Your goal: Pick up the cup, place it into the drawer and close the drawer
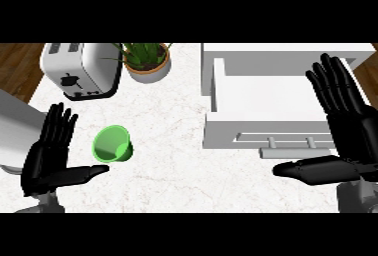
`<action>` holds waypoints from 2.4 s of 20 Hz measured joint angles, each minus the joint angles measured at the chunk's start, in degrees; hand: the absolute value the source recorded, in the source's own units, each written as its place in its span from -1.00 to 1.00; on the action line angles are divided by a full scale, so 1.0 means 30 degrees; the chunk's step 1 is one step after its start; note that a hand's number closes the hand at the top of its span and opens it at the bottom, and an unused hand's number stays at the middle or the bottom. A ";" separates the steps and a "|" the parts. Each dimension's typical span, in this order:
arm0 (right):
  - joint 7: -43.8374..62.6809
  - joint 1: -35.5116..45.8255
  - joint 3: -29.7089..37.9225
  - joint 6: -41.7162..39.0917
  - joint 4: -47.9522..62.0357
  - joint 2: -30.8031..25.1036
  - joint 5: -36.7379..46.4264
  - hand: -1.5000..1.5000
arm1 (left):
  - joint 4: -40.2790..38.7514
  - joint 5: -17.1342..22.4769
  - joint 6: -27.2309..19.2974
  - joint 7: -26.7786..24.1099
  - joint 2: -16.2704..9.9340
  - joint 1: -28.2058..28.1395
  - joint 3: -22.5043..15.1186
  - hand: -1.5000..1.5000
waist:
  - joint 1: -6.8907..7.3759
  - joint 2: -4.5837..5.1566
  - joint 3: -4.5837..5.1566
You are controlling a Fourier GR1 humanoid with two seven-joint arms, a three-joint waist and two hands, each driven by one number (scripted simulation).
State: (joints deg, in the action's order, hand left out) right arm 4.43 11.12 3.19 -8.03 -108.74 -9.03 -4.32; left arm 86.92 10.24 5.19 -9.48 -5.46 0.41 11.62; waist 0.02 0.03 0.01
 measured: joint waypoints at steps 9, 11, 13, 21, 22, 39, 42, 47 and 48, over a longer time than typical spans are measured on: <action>0.0352 0.0310 0.0352 -0.0299 -0.0053 -0.0109 -0.0231 -1.00 | -0.6589 -0.0660 0.0647 -0.4107 -0.0574 0.0996 0.0943 -1.00 | -0.0045 0.0002 0.0007; 0.0504 0.0380 0.0498 -0.0289 -0.0191 -0.0121 -0.0358 -1.00 | -0.8700 -0.0993 0.0411 -0.5262 -0.0556 0.1926 0.1095 -1.00 | -0.0091 0.0013 0.0006; 0.0917 0.0896 0.0641 -0.0190 -0.0103 -0.0231 -0.0397 -1.00 | -1.0832 -0.1130 0.0636 -0.6440 -0.0986 0.2607 0.1460 -1.00 | -0.0104 0.0021 0.0012; 0.0772 0.0855 0.0746 -0.0471 -0.0003 -0.0234 -0.0453 -1.00 | -1.8725 -0.1905 0.1150 -1.1853 -0.2058 0.5076 0.2185 -1.00 | -0.0157 0.0036 0.0016; 0.0675 0.0919 0.0910 -0.0574 0.0186 -0.0296 -0.0581 -1.00 | -1.9323 -0.1905 0.1228 -1.2291 -0.2213 0.5277 0.2248 -1.00 | -0.0144 0.0036 0.0019; 0.1201 0.1984 0.1460 -0.0983 0.0680 -0.0817 -0.1154 -1.00 | -2.5720 -0.2569 0.0926 -1.6152 -0.2358 0.8705 0.2808 -1.00 | -0.0456 0.0180 0.0064; 0.0981 0.1958 0.1430 -0.1046 0.0777 -0.0821 -0.1047 -1.00 | -2.5955 -0.2566 0.1037 -1.6131 -0.2383 0.8969 0.2873 -1.00 | -0.0514 0.0209 0.0071; 0.1101 0.2093 0.1788 -0.1192 0.0851 -0.1075 -0.1361 -1.00 | -2.6000 -0.2505 0.2177 -1.5866 -0.2284 0.9144 0.2856 1.00 | -0.0570 0.0228 0.0082; 0.1086 0.1932 0.1810 -0.1244 0.0764 -0.1093 -0.1394 -1.00 | -2.5923 -0.2505 0.2416 -1.5905 -0.2136 0.9060 0.2817 1.00 | -0.0584 0.0221 0.0084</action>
State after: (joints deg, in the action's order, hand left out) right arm 7.69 16.92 8.62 -11.77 -106.45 -12.31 -8.50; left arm 9.15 2.73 12.44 -57.20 -11.86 27.59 20.08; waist -1.73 0.69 0.27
